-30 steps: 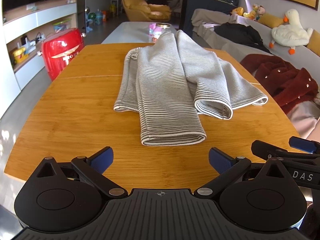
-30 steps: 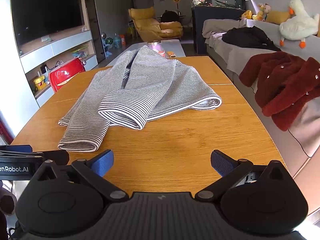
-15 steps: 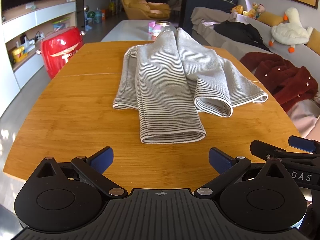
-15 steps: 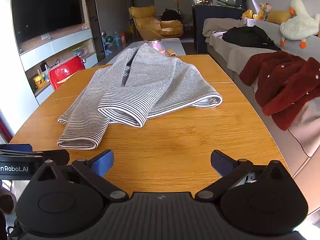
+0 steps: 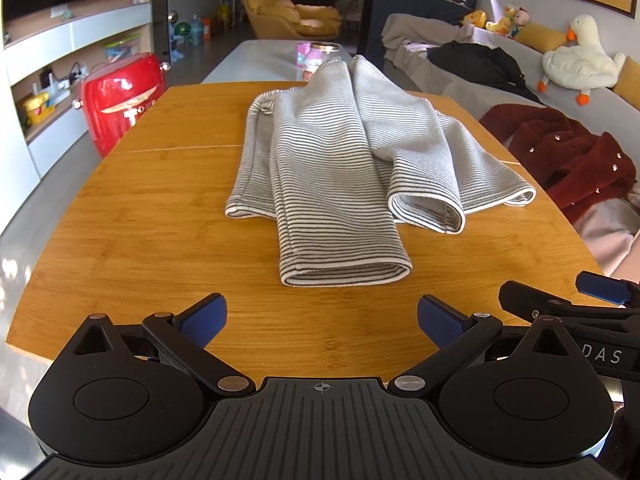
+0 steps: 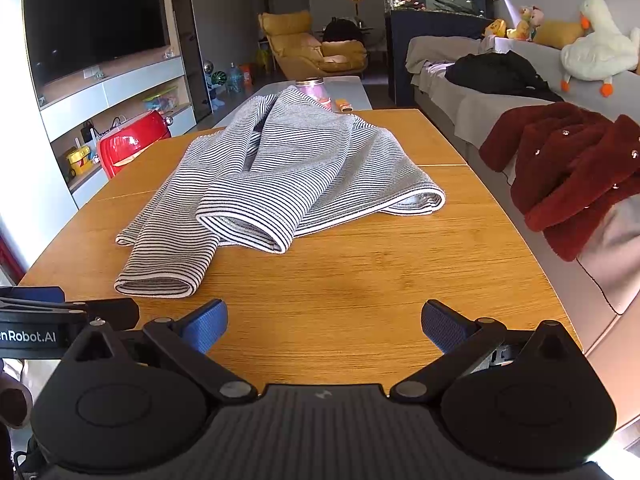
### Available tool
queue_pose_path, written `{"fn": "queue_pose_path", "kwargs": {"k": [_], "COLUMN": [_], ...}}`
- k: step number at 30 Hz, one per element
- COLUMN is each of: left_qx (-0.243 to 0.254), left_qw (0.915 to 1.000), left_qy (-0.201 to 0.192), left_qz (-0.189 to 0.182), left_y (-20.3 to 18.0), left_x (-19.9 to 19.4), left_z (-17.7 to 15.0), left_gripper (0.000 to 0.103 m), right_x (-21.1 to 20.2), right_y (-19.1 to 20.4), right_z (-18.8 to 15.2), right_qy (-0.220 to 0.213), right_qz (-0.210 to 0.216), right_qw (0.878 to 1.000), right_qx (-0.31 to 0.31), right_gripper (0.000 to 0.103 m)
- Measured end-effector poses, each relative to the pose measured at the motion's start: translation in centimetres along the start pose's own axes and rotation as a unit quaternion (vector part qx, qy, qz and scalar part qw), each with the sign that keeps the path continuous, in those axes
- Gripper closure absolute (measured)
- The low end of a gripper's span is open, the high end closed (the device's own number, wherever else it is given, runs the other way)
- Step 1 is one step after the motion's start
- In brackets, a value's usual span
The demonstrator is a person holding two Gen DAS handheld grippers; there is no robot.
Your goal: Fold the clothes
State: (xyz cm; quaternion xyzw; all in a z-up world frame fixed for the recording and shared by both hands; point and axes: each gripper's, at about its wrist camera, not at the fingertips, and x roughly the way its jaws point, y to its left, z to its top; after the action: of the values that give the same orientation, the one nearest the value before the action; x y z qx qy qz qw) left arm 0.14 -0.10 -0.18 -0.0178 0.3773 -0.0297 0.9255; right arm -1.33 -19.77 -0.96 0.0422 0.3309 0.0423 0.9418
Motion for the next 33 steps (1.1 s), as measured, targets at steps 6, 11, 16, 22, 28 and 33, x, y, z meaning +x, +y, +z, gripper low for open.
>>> {"fn": "queue_pose_path", "kwargs": {"k": [6,11,16,22,28,33], "left_qx": [0.001,0.008,0.012,0.012,-0.004,0.006], "left_qw": [1.0,0.9998,0.9997,0.9986,0.9984,0.9989], "left_qy": [0.006,0.011,-0.007,-0.05,-0.044,-0.024], "left_qz": [-0.003,-0.012,-0.018,-0.011,-0.036,-0.041], "left_y": [-0.1,-0.1,0.1,0.7,1.3,1.5], "left_x": [0.3,0.7,1.1,2.0,4.2,6.9], "left_z": [0.0,0.3,1.4,4.5,6.7,8.6], "left_gripper": [0.0,0.0,0.0,0.0,0.0,0.0], "right_x": [0.2,0.6,2.0,4.0,6.1,8.4], "right_y": [0.0,0.0,-0.3,-1.1,-1.9,-2.7], "right_z": [0.0,0.2,1.3,3.4,5.5,8.0], "right_qy": [0.002,0.003,0.001,-0.005,-0.011,-0.018], "right_qz": [-0.001,-0.002,0.004,0.018,0.031,0.104], "right_qw": [1.0,1.0,1.0,1.0,0.999,0.993], "right_qx": [-0.004,-0.011,-0.014,-0.002,0.01,0.048], "right_gripper": [0.0,0.0,0.0,0.0,0.0,0.0]}}
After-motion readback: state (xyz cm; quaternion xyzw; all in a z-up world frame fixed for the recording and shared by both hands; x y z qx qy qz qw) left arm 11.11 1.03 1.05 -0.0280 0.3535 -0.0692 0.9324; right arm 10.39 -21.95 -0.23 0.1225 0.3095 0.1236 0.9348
